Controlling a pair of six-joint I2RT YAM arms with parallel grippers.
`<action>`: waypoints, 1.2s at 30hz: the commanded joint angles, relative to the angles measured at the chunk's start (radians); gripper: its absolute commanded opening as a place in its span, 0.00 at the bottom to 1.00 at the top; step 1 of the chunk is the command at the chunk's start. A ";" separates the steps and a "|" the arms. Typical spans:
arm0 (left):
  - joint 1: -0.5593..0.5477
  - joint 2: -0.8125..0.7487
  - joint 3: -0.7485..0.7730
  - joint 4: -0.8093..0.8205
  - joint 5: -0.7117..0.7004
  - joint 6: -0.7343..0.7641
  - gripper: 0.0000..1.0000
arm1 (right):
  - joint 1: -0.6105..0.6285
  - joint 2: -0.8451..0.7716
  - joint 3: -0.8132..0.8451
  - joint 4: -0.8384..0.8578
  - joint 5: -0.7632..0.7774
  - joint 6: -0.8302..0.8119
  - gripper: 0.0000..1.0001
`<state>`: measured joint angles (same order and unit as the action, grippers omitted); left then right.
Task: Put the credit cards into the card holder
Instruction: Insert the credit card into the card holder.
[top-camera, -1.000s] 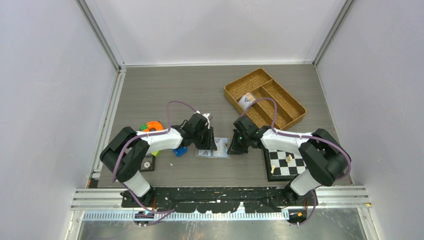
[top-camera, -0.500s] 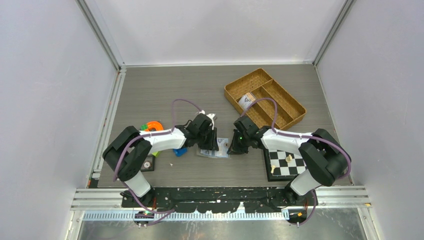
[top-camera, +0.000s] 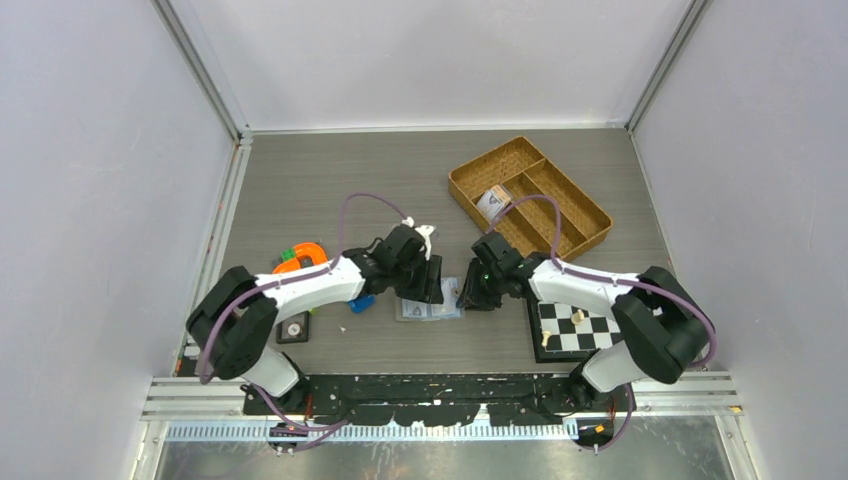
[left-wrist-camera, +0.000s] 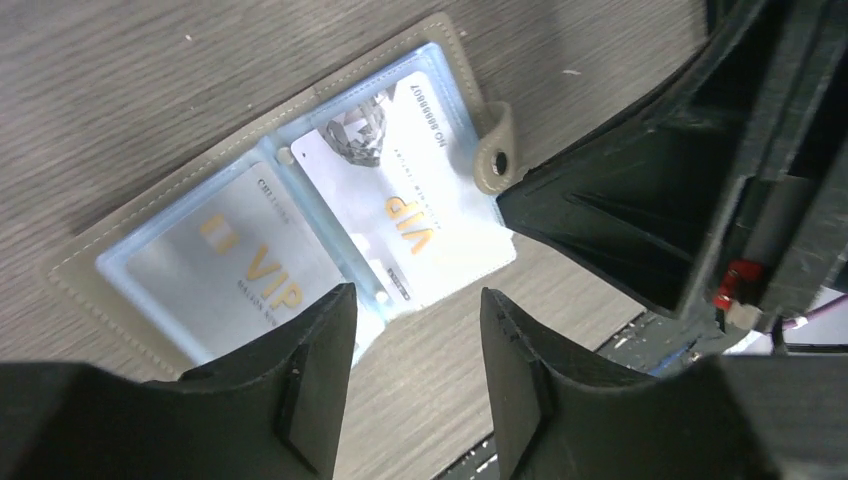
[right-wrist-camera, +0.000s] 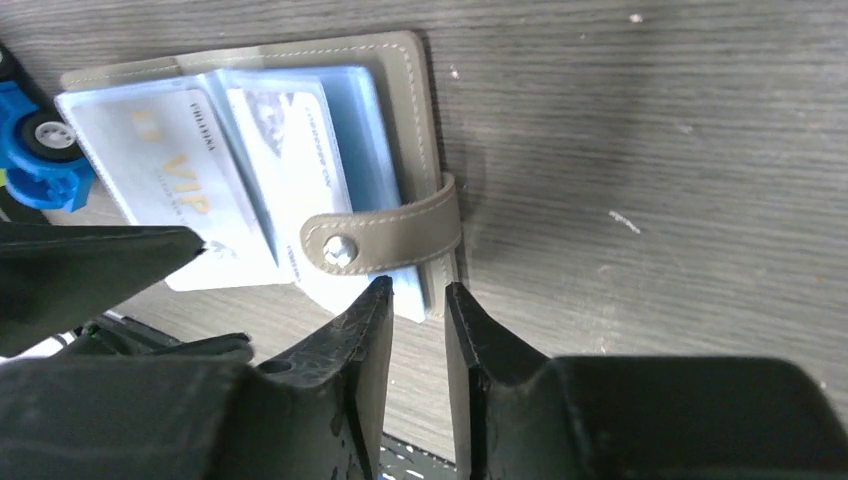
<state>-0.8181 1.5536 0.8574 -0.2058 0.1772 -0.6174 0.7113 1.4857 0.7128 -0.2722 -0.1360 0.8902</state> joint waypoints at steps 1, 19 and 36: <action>-0.003 -0.116 0.064 -0.151 -0.083 0.043 0.53 | 0.004 -0.097 0.029 -0.045 0.017 0.000 0.32; 0.067 -0.153 -0.043 -0.205 -0.222 0.051 0.57 | 0.004 -0.059 -0.005 0.098 -0.062 0.039 0.29; 0.083 -0.088 -0.082 -0.153 -0.198 0.031 0.43 | 0.004 0.022 -0.013 0.086 -0.020 0.019 0.29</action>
<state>-0.7437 1.4532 0.7818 -0.3958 -0.0242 -0.5869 0.7116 1.5017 0.7063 -0.2058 -0.1837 0.9157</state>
